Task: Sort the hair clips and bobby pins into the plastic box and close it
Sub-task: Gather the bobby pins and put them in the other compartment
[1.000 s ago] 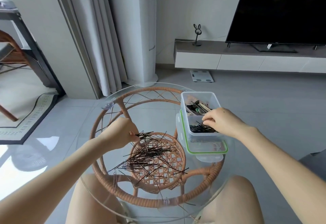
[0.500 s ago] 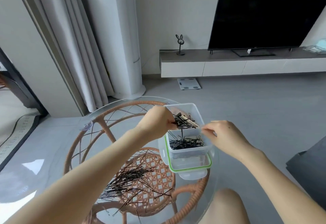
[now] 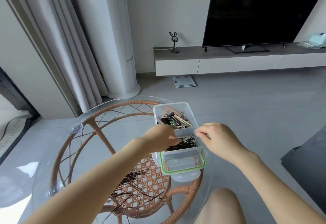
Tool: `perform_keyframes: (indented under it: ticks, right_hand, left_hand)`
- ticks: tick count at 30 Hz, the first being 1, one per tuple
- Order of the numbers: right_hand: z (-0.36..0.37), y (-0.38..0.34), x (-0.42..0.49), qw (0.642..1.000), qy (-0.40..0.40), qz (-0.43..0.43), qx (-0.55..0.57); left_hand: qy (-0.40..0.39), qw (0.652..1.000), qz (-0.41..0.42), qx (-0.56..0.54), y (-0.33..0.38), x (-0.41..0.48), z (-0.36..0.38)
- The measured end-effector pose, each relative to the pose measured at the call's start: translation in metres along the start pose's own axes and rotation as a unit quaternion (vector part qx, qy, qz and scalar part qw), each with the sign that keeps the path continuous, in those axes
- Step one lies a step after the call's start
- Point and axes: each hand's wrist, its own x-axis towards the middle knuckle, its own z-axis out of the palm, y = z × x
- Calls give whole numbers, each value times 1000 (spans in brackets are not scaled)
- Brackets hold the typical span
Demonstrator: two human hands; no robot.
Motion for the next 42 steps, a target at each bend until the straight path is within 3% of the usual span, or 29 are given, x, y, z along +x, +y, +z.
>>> perform_keyframes:
  ticks: [7,13,16,21,27,33,38,42]
  right_hand:
    - [12,-57,-2,992,22,-54,108]
    - [69,-114,-13,978,-107,-55,168]
    - [108,-126,-4,975,-171,-13,138]
    - [140,-156,13,984,-146,59,82]
    - [154,-192,-18,977,-177,-16,114]
    - [120,-163,-43,986,-112,-15,126]
    - [103,-121,-59,958,-279,-41,-46]
    - [103,-121,-56,959,-272,-46,-62]
  left_hand:
    - [118,992,-19,-48,-34,-36,-20]
    - [210,969,-108,-71,-97,-92,-1]
    - [224,960,-150,-72,-128,-127,24]
    - [216,940,-251,-79,-156,-166,70]
    - [213,923,-318,-43,-128,-168,119]
    - [247,909,-314,-123,-108,-135,115]
    - [286,888,-295,-206,-74,-101,115]
    - [293,873,-292,-258,-61,-92,107]
